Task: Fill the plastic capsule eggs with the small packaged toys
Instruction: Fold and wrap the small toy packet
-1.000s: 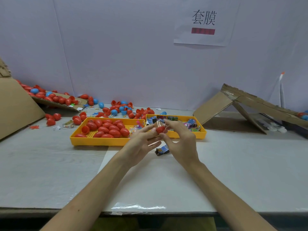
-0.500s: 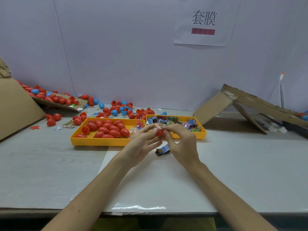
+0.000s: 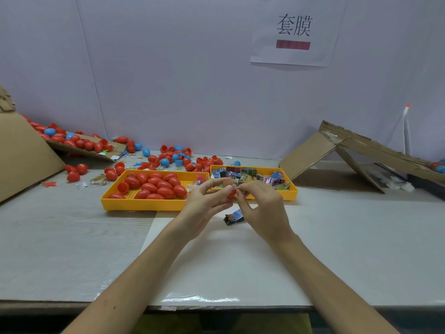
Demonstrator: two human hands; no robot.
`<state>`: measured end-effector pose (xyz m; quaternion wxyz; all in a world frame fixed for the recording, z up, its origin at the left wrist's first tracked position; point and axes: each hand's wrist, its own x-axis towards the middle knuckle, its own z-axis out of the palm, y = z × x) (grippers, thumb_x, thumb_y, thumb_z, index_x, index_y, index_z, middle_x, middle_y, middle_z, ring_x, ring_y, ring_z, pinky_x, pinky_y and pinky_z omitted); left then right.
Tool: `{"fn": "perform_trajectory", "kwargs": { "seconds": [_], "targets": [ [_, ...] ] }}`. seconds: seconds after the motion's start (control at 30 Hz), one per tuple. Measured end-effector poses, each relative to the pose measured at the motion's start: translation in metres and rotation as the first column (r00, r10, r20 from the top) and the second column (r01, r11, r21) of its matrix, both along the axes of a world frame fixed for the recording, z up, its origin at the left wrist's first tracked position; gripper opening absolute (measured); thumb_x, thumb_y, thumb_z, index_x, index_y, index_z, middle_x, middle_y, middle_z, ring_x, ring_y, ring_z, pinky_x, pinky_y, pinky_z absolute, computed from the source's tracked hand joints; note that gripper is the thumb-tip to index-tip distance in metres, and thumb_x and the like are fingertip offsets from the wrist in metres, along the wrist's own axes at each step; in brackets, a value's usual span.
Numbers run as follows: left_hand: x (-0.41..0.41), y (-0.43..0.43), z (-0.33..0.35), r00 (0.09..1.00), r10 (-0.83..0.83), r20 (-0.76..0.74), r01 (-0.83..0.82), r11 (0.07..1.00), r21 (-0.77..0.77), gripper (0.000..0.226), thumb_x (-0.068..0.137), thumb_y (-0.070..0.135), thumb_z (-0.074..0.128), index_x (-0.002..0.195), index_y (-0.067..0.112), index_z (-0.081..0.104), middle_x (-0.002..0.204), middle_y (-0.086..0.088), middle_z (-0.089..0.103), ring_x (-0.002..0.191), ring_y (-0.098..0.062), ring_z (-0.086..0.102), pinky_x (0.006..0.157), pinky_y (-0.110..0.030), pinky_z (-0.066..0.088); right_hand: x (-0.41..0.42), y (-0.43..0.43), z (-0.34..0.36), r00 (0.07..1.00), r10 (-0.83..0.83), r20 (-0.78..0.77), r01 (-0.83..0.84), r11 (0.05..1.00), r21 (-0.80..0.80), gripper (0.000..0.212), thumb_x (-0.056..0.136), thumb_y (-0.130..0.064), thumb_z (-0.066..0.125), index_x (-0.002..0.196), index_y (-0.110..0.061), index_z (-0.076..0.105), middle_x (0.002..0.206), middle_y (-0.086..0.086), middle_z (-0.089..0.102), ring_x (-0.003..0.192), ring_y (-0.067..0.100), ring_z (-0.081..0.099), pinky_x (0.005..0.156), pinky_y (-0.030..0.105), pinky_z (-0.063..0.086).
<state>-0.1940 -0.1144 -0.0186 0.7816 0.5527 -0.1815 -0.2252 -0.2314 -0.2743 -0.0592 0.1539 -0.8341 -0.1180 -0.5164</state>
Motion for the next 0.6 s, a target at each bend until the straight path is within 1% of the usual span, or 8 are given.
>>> {"fn": "perform_trajectory", "kwargs": {
  "seconds": [0.1,0.17,0.23,0.3,0.37,0.43,0.53,0.6],
  "targets": [
    [0.001,-0.001,-0.002,1.0,-0.002,0.007,0.002,1.0,-0.001,0.019,0.094,-0.001,0.062,0.108,0.013,0.064,0.123,-0.024,0.065,0.107,-0.028,0.064,0.083,-0.028,0.057,-0.001,0.001,0.002,0.999,-0.052,-0.002,0.052,0.998,-0.048,0.005,0.085,-0.002,0.073,0.087,-0.005,0.07,0.08,0.004,0.069,0.071,0.019,0.06,0.064,0.038,0.053],
    [0.003,-0.001,-0.003,1.0,-0.021,0.01,0.021,1.0,-0.006,0.02,0.092,-0.001,0.063,0.104,0.015,0.065,0.114,-0.017,0.067,0.103,-0.026,0.066,0.077,-0.024,0.058,-0.001,0.001,0.002,0.998,-0.069,-0.004,0.069,0.996,-0.059,0.007,0.084,-0.002,0.073,0.085,-0.005,0.068,0.077,0.004,0.066,0.07,0.015,0.054,0.063,0.034,0.051],
    [0.007,0.0,-0.005,0.999,-0.038,0.02,0.038,0.999,0.002,0.024,0.09,-0.003,0.064,0.103,0.017,0.066,0.107,-0.011,0.068,0.101,-0.024,0.067,0.074,-0.022,0.058,-0.001,0.001,0.003,0.997,-0.073,-0.001,0.073,0.996,-0.058,0.009,0.084,0.0,0.073,0.084,-0.005,0.066,0.076,0.004,0.064,0.07,0.014,0.051,0.064,0.032,0.049],
    [0.01,0.0,-0.007,0.997,-0.048,0.053,0.046,0.998,0.032,0.029,0.088,-0.004,0.066,0.104,0.02,0.066,0.107,-0.009,0.069,0.105,-0.025,0.067,0.08,-0.025,0.057,0.0,0.0,0.004,0.997,-0.08,0.001,0.08,0.996,-0.048,0.012,0.083,0.003,0.074,0.083,-0.005,0.064,0.075,0.005,0.062,0.068,0.015,0.051,0.065,0.029,0.046],
    [0.012,0.0,-0.009,0.995,-0.046,0.09,0.042,0.998,0.056,0.036,0.088,-0.005,0.067,0.109,0.024,0.065,0.114,-0.009,0.069,0.112,-0.027,0.066,0.088,-0.03,0.055,-0.001,0.001,0.004,0.996,-0.085,-0.008,0.084,0.995,-0.051,0.013,0.082,0.004,0.074,0.083,-0.004,0.063,0.075,0.006,0.061,0.067,0.018,0.052,0.064,0.03,0.046],
    [0.012,0.0,-0.01,0.992,-0.042,0.118,0.034,0.997,0.064,0.04,0.087,-0.005,0.068,0.111,0.027,0.065,0.115,-0.007,0.069,0.113,-0.027,0.066,0.09,-0.033,0.053,0.0,0.001,0.004,0.996,-0.083,-0.019,0.081,0.995,-0.061,0.013,0.082,0.005,0.074,0.083,-0.003,0.063,0.075,0.008,0.061,0.066,0.02,0.054,0.062,0.032,0.047],
    [0.012,-0.001,-0.011,0.988,-0.044,0.145,0.034,0.997,0.069,0.037,0.086,-0.002,0.071,0.107,0.029,0.066,0.111,-0.004,0.07,0.112,-0.027,0.067,0.091,-0.034,0.052,0.0,0.002,0.004,0.996,-0.085,-0.022,0.084,0.995,-0.055,0.01,0.082,0.003,0.072,0.083,-0.002,0.063,0.075,0.009,0.062,0.068,0.018,0.054,0.066,0.025,0.044],
    [0.011,-0.001,-0.011,0.986,-0.048,0.159,0.037,0.997,0.072,0.037,0.087,-0.002,0.07,0.105,0.029,0.066,0.11,-0.004,0.07,0.112,-0.027,0.066,0.093,-0.036,0.052,0.0,0.002,0.004,0.996,-0.094,-0.01,0.093,0.994,-0.054,0.004,0.083,-0.002,0.068,0.083,-0.002,0.064,0.075,0.009,0.062,0.069,0.017,0.053,0.067,0.022,0.041]
  ]
}}
